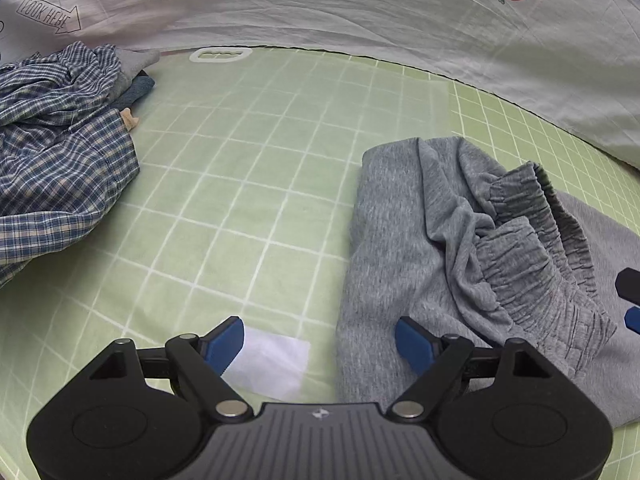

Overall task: Fold clothes
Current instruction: 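Pinch the elastic waistband with the right gripper and lift it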

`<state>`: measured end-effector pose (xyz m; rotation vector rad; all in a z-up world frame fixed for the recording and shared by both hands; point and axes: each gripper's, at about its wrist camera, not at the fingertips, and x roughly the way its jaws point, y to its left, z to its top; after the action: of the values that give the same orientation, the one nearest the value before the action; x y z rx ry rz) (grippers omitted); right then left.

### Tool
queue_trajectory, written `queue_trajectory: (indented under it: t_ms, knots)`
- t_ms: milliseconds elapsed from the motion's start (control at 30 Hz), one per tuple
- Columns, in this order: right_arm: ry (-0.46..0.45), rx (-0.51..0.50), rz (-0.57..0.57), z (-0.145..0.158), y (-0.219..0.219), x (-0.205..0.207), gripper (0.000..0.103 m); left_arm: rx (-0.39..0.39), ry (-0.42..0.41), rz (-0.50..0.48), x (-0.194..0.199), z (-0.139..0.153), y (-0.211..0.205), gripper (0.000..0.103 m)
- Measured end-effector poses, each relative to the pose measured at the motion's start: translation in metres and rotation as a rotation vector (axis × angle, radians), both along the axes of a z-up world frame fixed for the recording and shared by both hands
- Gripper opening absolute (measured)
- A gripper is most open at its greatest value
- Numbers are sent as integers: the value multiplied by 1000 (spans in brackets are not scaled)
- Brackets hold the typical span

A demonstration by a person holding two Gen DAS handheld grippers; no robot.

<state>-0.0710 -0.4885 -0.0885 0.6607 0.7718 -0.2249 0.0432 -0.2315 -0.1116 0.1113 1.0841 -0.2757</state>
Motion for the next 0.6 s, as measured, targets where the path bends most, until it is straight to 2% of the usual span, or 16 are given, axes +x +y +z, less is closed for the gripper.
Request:
queue_trajectory:
  t_ms: [33,100,233,433,600]
  knots:
    - [-4,3,20,1,6,6,65,-2,11,-4,3,-2,1,84]
    - [-11,9,58,1,17,17,55,-6,22,-14,6,-5,1,84]
    - [-26,67,118,-3,29,38,43,-6,35,-27,9,-10,1,87]
    - [-24,174,148,-15,37,59,42,4,39,-18,12,-14,0,92]
    - [-30,226,167,-19,38,66,43,20,38,-17,14,-16,-3,97]
